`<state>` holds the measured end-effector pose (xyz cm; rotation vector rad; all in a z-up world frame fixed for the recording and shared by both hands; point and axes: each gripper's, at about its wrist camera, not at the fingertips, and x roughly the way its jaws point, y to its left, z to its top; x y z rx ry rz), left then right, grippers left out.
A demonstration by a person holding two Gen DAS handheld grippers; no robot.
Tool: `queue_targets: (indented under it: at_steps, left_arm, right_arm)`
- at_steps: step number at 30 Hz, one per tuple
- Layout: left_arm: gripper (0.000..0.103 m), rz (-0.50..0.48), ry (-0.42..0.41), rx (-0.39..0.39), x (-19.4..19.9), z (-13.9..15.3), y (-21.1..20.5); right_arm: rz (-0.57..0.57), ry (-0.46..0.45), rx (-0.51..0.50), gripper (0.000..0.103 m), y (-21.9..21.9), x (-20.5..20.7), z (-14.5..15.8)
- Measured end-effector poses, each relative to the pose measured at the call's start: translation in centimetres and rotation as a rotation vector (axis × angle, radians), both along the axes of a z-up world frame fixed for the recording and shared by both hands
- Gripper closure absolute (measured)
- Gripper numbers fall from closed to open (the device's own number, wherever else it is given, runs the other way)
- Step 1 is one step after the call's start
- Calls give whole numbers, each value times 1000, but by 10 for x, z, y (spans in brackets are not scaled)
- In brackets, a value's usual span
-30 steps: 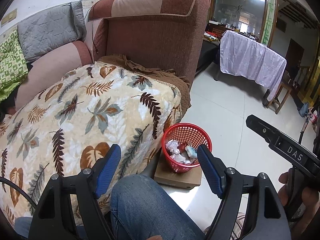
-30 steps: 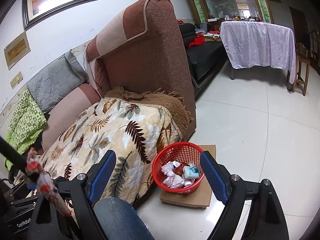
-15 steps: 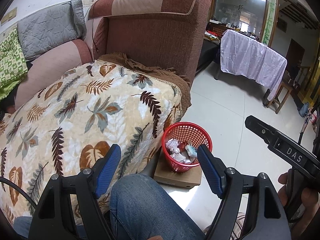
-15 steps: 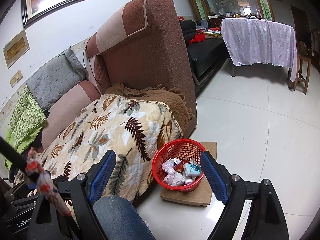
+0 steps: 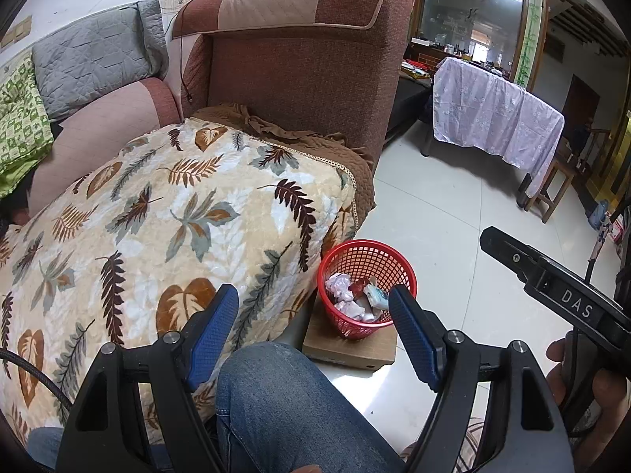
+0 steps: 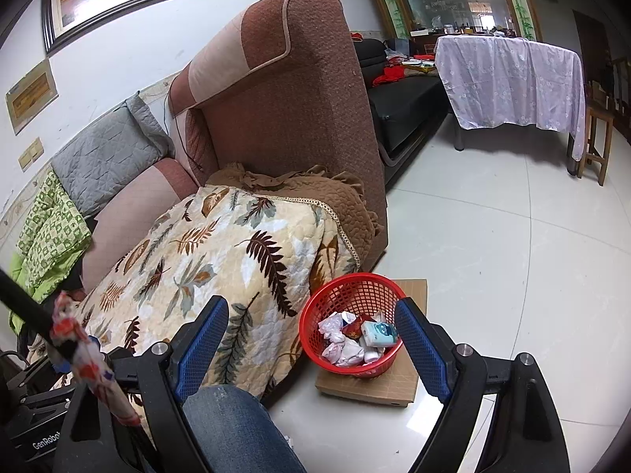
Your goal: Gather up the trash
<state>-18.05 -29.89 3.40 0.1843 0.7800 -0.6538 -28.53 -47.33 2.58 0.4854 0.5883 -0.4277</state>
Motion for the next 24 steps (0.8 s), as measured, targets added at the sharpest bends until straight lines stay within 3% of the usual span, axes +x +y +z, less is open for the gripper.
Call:
queue_targets:
  at_steps: [24]
  left_arm:
    - [26,-1,7,0,1,0,-1]
  right_arm:
    - [1,1,1,14,-1,0,-1]
